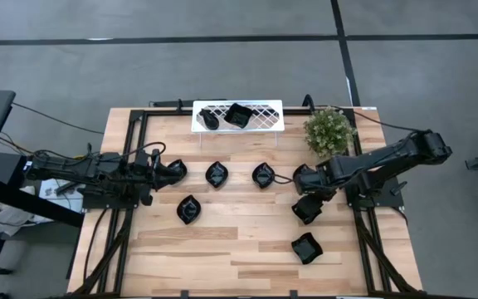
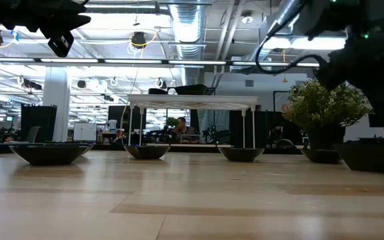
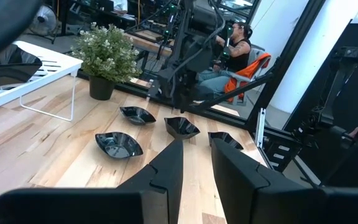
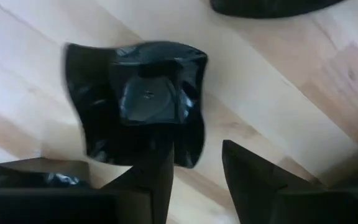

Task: Pick & Place Mini shaped plates
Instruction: Stack the top black distorted square plate on top of the black distorted square plates on the shelf, then stack the black distorted square plate on top of the black distorted square plates on the shelf

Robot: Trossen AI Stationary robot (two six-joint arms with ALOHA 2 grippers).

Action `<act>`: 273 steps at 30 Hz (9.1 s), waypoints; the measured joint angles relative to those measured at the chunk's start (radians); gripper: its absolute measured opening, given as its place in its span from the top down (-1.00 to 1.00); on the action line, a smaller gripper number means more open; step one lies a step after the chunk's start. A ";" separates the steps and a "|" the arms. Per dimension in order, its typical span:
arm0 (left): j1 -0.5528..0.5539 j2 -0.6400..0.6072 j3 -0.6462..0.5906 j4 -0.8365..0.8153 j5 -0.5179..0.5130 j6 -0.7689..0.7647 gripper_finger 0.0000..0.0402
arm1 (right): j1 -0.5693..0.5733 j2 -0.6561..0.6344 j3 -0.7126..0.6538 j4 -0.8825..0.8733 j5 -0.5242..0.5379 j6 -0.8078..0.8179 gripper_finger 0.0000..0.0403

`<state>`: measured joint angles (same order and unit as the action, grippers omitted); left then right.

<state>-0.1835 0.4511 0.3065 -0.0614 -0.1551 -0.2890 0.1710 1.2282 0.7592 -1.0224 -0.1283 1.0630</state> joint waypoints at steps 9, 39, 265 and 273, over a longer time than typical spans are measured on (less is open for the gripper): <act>0.000 0.000 0.000 0.000 0.000 -0.001 0.57 | -0.003 0.000 -0.086 0.102 0.022 0.004 0.35; 0.000 0.000 0.000 0.002 0.000 -0.003 0.57 | -0.001 0.000 -0.159 0.217 0.051 0.008 0.92; 0.000 0.001 0.000 0.025 0.000 -0.006 0.57 | 0.129 0.166 0.466 0.000 -0.145 -0.323 0.69; 0.000 0.000 0.000 0.025 0.000 -0.006 0.57 | 0.256 0.132 0.293 0.081 -0.126 -0.110 0.69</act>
<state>-0.1835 0.4515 0.3065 -0.0364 -0.1547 -0.2955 0.4273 1.3602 1.0521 -0.9417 -0.2544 0.9535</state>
